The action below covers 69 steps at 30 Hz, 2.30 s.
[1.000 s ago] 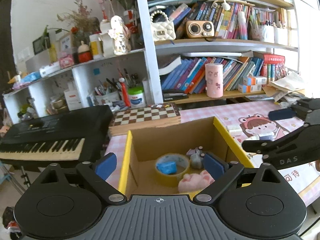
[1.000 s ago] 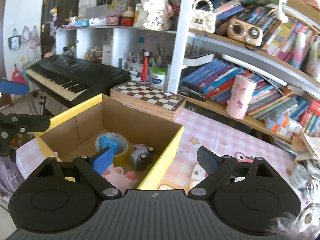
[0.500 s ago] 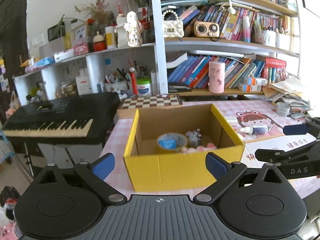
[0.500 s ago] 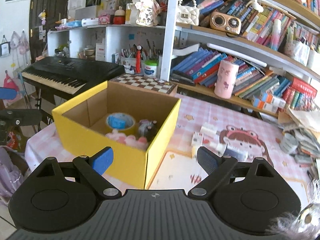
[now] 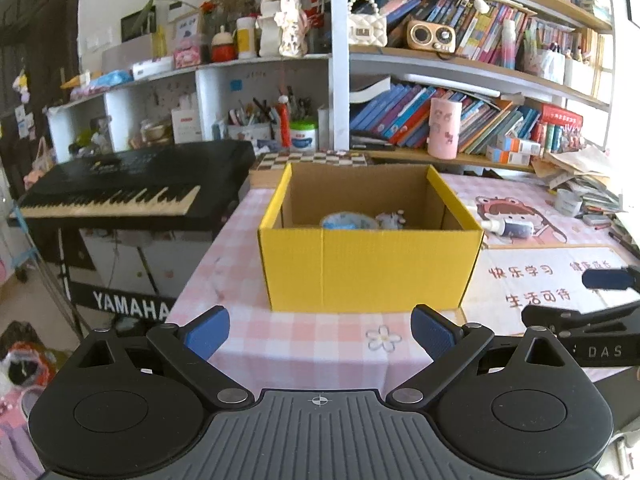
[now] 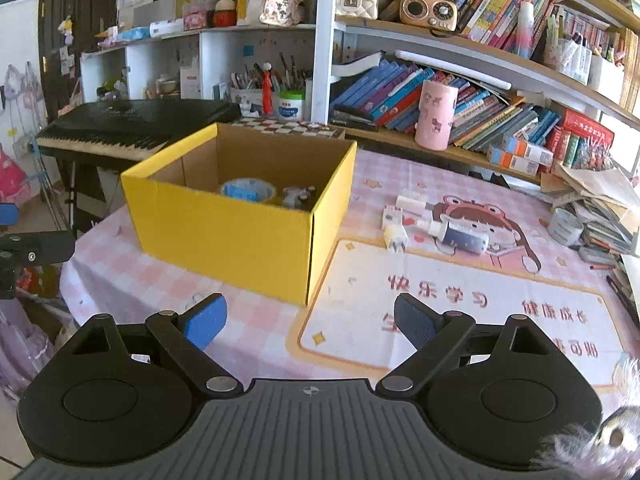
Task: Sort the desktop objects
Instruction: 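Withdraw both grippers from the box back toward the table edge, then move both grippers toward the white charger plugs and blue-and-white bottle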
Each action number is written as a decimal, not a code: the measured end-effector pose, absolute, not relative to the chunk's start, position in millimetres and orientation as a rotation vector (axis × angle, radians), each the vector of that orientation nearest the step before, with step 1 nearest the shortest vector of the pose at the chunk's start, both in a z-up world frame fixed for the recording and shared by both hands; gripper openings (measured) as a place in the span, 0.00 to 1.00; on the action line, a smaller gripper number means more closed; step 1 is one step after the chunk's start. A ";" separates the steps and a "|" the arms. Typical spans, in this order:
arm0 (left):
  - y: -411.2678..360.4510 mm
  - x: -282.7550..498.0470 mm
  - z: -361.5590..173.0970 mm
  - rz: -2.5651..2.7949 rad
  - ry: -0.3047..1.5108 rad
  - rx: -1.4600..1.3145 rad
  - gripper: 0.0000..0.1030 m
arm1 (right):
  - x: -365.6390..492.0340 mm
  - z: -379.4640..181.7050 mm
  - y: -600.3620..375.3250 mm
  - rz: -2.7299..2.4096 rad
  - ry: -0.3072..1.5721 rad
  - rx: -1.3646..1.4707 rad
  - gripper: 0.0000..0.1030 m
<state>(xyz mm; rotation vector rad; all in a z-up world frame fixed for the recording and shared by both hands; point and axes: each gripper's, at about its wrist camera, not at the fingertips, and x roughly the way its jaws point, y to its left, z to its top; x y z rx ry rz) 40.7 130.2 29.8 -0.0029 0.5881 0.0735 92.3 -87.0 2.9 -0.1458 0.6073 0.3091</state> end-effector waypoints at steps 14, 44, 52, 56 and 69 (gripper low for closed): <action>117.2 16.2 10.5 0.068 0.645 -0.013 0.96 | 58.5 -18.1 -82.4 0.330 0.678 -0.124 0.88; 85.0 18.5 -5.1 -0.064 0.707 0.020 0.96 | 35.3 -33.6 -109.4 0.230 0.762 -0.109 0.90; 60.8 22.7 -4.2 -0.166 0.694 0.054 0.96 | 27.2 -27.7 -125.4 0.154 0.739 -0.119 0.91; 51.1 26.6 -4.9 -0.205 0.692 0.063 0.96 | 24.2 -27.3 -134.3 0.114 0.743 -0.108 0.91; 22.8 43.6 -7.9 -0.293 0.706 0.093 0.96 | 21.4 -28.9 -164.3 0.007 0.755 -0.065 0.91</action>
